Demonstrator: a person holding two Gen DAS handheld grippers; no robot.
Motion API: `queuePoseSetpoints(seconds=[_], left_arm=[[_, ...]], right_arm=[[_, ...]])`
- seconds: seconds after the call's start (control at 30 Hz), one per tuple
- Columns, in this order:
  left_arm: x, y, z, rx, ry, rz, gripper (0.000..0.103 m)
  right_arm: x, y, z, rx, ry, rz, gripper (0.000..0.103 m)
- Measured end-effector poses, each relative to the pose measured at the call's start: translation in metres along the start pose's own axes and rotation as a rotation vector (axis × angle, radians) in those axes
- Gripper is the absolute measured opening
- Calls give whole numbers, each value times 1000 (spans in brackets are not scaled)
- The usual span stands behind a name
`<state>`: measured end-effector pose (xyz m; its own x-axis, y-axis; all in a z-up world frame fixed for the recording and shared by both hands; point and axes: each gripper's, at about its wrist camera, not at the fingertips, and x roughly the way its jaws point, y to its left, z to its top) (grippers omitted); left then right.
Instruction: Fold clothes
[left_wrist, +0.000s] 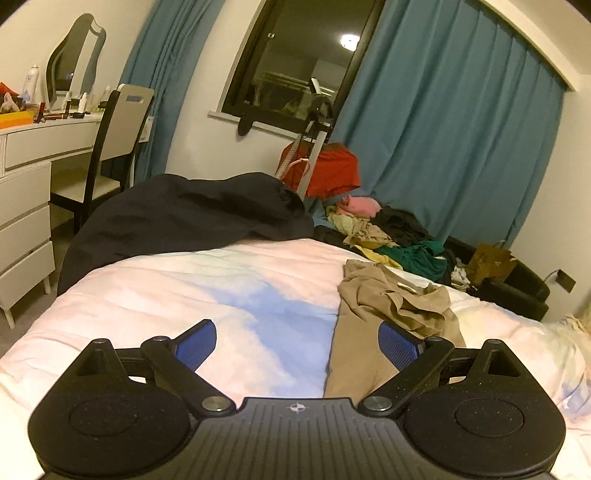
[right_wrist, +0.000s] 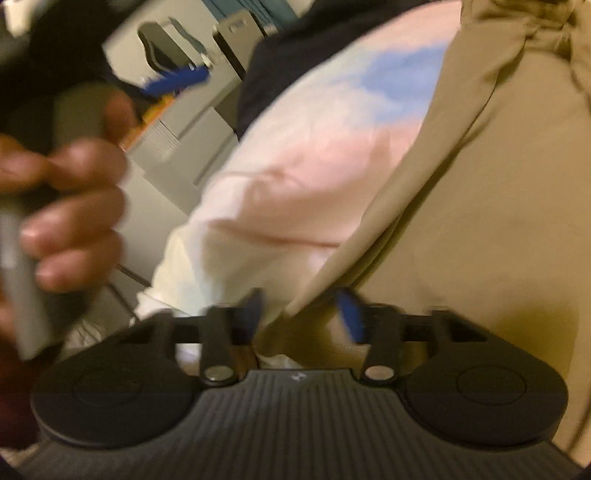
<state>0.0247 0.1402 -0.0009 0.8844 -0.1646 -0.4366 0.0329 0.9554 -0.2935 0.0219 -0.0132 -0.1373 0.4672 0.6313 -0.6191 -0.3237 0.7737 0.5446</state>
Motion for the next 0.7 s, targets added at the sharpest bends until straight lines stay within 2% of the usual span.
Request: queuePoseSetpoints(seconds=[0.07,0.23,0.4,0.57,0.7], left_arm=[[1,-1,-1,7,4,-1,96],[-3,-6,-3,20,6,-24,96],[-2,-22,-8,75,28,-38,96],[1,-44,-21,171,77,-50,96],[1,-63,-36,230,123,-68,95]], right_arm=[[-3,3,-2,-16,-16,-1,7],[-55,-2,-2,-58,-77,-22,4],[-107,-13,-4,-68,-126,-50,4],[-133,-42,-15,-22,-107,-96,4],[-123,-58,-25,13,-62,-113,7]])
